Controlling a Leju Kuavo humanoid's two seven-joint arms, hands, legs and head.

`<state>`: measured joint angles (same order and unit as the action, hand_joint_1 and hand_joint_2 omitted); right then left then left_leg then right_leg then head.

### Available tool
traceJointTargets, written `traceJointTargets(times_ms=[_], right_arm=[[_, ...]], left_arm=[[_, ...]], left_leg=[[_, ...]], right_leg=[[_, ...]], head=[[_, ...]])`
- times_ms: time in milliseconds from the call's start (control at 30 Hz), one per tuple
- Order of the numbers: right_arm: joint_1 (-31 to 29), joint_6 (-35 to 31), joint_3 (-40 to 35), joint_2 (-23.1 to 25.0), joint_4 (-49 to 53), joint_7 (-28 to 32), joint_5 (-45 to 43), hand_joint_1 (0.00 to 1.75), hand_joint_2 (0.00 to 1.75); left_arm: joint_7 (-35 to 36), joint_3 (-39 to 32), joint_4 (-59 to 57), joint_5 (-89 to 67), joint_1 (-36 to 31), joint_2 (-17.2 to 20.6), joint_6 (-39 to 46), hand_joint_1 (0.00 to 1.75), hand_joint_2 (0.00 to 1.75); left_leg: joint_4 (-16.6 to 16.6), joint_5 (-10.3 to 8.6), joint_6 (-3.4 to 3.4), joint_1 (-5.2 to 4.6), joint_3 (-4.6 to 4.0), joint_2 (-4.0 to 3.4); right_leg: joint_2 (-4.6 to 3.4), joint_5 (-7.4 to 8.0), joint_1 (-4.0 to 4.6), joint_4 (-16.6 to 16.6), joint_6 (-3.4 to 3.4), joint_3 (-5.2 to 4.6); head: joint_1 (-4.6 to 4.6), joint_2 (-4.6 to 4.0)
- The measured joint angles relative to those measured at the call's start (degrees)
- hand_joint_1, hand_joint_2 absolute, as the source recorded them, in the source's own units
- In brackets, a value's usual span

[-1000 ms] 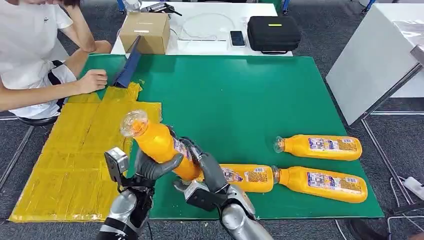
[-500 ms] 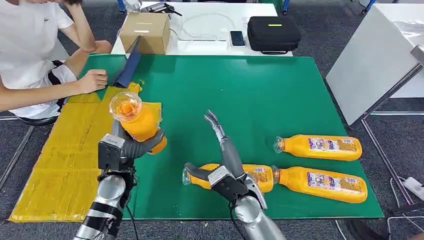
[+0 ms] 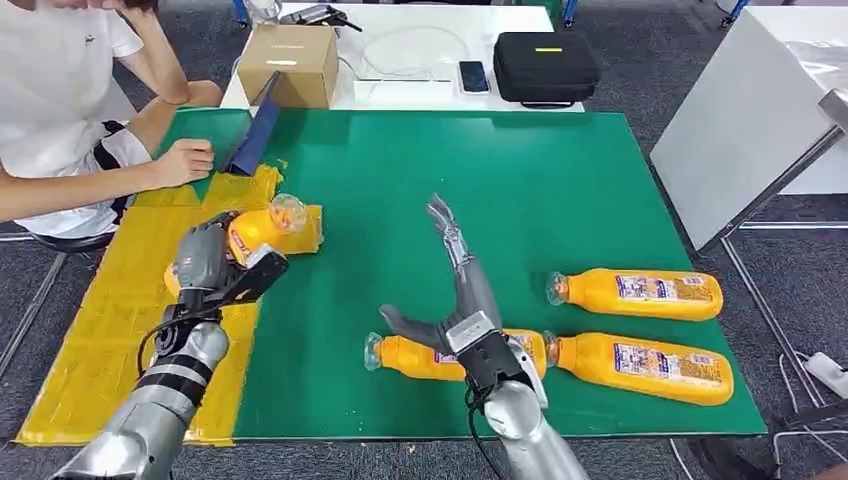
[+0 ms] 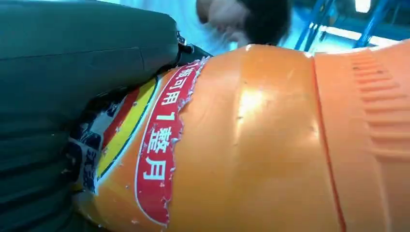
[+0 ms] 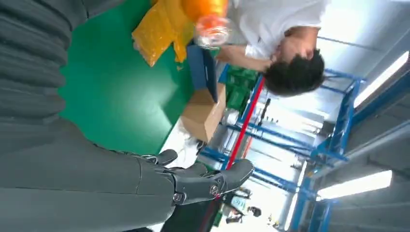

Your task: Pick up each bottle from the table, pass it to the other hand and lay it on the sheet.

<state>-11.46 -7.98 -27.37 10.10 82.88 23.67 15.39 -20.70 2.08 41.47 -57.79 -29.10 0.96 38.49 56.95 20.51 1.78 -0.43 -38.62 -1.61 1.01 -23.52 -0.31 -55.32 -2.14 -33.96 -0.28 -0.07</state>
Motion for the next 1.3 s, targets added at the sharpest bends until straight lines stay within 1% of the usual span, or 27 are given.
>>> traceJointTargets(times_ms=[100, 200, 333, 400, 433, 467, 500, 633, 733, 900, 1200, 1300], right_arm=[[-0.6, 0.0, -0.5, -0.2, 0.0, -0.1, -0.2, 0.00, 1.75], [-1.0, 0.1, -1.1, -0.5, 0.0, -0.1, -0.7, 0.00, 1.75], [-1.3, 0.7, -2.0, -1.0, 0.0, 0.2, -1.3, 0.00, 1.75], [-1.4, 1.0, -2.4, -1.3, 0.0, 0.4, -1.6, 0.00, 1.75], [-1.6, 1.1, -2.7, -1.4, 0.0, 0.6, -1.8, 0.00, 1.75], [-1.9, 1.1, -2.9, -1.5, 0.0, 0.7, -1.9, 0.00, 1.75], [-2.0, 1.1, -3.2, -1.7, 0.0, 0.7, -2.0, 0.00, 1.75], [-2.8, 1.1, -4.0, -2.1, -0.4, 0.8, -2.3, 0.00, 1.75], [-3.8, 1.1, -4.9, -2.2, -0.8, 0.8, -2.4, 0.00, 1.75], [-4.4, 1.1, -5.6, -2.2, -1.2, 0.8, -2.4, 0.00, 1.75], [-4.5, 0.7, -6.5, -2.5, -1.8, 0.8, -1.6, 0.00, 1.75], [-4.5, 0.6, -6.6, -2.5, -1.9, 0.7, -1.2, 0.00, 1.75]], left_arm=[[0.3, 0.0, -4.1, -1.1, -1.3, 0.5, 0.9, 1.75, 1.75], [2.7, 0.0, -7.1, -5.1, -2.5, 0.7, 1.6, 1.75, 1.75], [5.1, 0.2, -9.3, -11.9, -2.4, 0.7, 1.8, 1.75, 1.75], [9.0, 0.3, -9.6, -18.5, -2.1, 0.7, 1.8, 1.75, 1.75], [11.8, 0.5, -9.6, -22.7, -1.8, 0.7, 1.8, 1.69, 1.75], [14.4, 0.7, -9.6, -27.3, -1.3, 0.8, 1.8, 0.66, 1.75], [15.8, 0.7, -9.6, -28.9, -0.7, 1.0, 1.8, 0.00, 1.75], [16.7, 0.7, -9.4, -30.4, -0.1, 1.2, 1.9, 0.00, 1.75], [21.0, 2.4, -9.5, -31.8, -0.1, 1.4, 1.9, 0.00, 1.75], [21.7, 4.0, -10.2, -31.5, -0.3, 1.6, 1.9, 0.00, 1.75], [15.1, 2.1, -13.3, -24.8, -1.3, 1.4, 2.1, 0.00, 1.75], [9.6, 0.5, -13.9, -19.9, -1.5, 0.9, 2.1, 0.00, 1.75]], left_leg=[[0.0, 0.00, 0.00, -0.02, -0.01, 0.11], [0.0, 0.01, 0.00, -0.02, 0.00, 0.09], [0.0, 0.02, -0.02, -0.02, 0.04, 0.03], [0.0, 0.02, -0.02, -0.02, 0.05, 0.03], [0.0, 0.01, -0.02, -0.02, 0.05, 0.04], [0.0, 0.01, -0.02, -0.02, 0.05, 0.01], [0.0, 0.01, -0.02, -0.01, 0.04, -0.07], [0.0, 0.01, -0.03, -0.01, 0.04, -0.01], [0.0, 0.01, -0.03, -0.01, 0.04, -0.03], [0.0, -0.01, -0.03, -0.01, 0.05, -0.01], [0.0, -0.05, -0.03, -0.01, 0.06, 0.04], [0.0, -0.05, -0.03, -0.01, 0.05, 0.04]], right_leg=[[0.02, -0.01, -0.01, 0.0, 0.00, 0.04], [0.01, -0.01, -0.01, 0.0, -0.01, 0.05], [-0.03, 0.01, 0.00, 0.0, 0.00, 0.04], [-0.03, 0.01, 0.01, 0.0, 0.00, 0.04], [-0.03, 0.01, 0.01, -0.1, 0.00, 0.04], [-0.04, 0.01, 0.01, -0.1, 0.00, 0.01], [-0.05, 0.01, 0.02, -0.1, 0.00, -0.01], [-0.03, -0.01, 0.02, -0.1, 0.01, 0.03], [-0.03, -0.01, 0.02, -0.1, 0.01, 0.02], [-0.03, -0.01, 0.01, -0.1, 0.02, 0.02], [-0.02, -0.01, 0.01, -0.1, 0.01, 0.04], [-0.02, -0.01, 0.01, -0.1, 0.01, 0.04]], head=[[0.00, 0.00], [0.02, 0.00], [0.00, 0.00], [0.00, 0.02], [0.00, 0.00], [0.00, 0.00], [0.00, 0.00], [0.00, 0.00], [0.00, 0.00], [0.00, 0.00], [0.00, 0.00], [0.00, 0.02]])
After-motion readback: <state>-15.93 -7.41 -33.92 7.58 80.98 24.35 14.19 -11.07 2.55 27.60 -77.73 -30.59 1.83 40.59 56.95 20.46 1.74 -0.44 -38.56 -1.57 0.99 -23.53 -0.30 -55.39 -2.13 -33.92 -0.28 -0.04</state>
